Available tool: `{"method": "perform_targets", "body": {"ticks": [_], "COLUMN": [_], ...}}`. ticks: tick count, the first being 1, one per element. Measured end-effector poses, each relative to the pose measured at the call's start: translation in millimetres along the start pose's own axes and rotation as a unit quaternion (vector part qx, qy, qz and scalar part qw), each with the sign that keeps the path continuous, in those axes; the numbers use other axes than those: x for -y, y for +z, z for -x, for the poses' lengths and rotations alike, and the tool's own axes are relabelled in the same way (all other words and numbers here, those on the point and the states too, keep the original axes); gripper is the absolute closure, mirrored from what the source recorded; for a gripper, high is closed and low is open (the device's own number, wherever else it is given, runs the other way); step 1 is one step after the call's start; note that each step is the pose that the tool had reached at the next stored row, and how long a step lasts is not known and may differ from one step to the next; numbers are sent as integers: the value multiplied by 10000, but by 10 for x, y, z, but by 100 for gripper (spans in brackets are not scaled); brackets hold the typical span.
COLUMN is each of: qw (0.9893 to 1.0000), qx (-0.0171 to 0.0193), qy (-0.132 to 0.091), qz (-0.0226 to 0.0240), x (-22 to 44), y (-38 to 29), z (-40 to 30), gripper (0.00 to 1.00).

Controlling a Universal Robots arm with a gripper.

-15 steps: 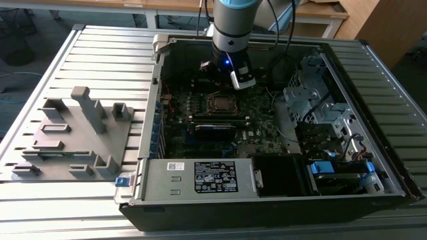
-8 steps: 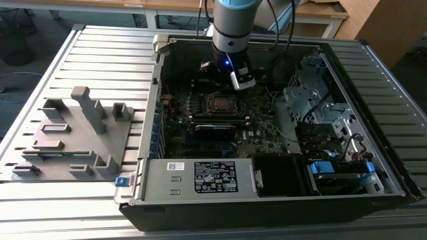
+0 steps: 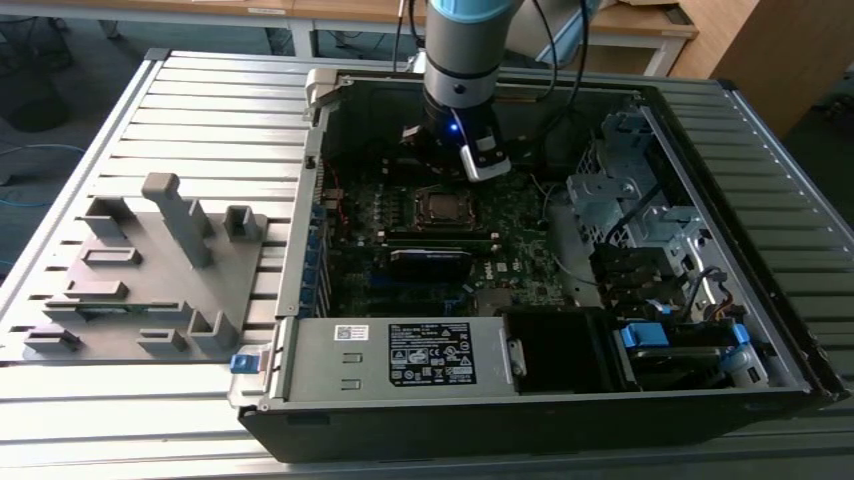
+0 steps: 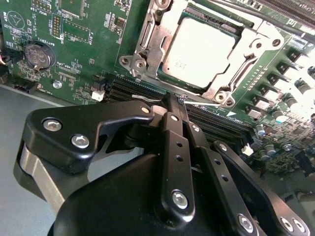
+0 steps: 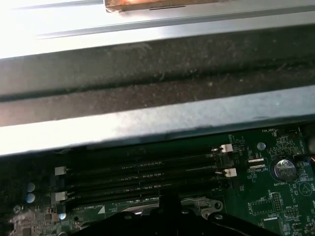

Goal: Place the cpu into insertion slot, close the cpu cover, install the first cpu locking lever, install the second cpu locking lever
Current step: 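Install the first cpu locking lever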

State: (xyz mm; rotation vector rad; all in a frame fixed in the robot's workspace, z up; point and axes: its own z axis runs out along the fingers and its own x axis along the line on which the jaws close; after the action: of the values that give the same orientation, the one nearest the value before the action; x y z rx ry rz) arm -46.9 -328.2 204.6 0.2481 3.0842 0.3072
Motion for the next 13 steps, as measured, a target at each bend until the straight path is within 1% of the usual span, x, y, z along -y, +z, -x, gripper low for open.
{"method": "perform_targets", "body": {"ticks": [3,6,13], "qw": [9999,9995,9977], "qx": [31,63,136], "qy": [155,312,659], "qz": [-3,-5,-19], "x": [-4,-9,-33], "y": [12,22,36], "z": [-1,-3,-7], "gripper": [90,90,90]}}
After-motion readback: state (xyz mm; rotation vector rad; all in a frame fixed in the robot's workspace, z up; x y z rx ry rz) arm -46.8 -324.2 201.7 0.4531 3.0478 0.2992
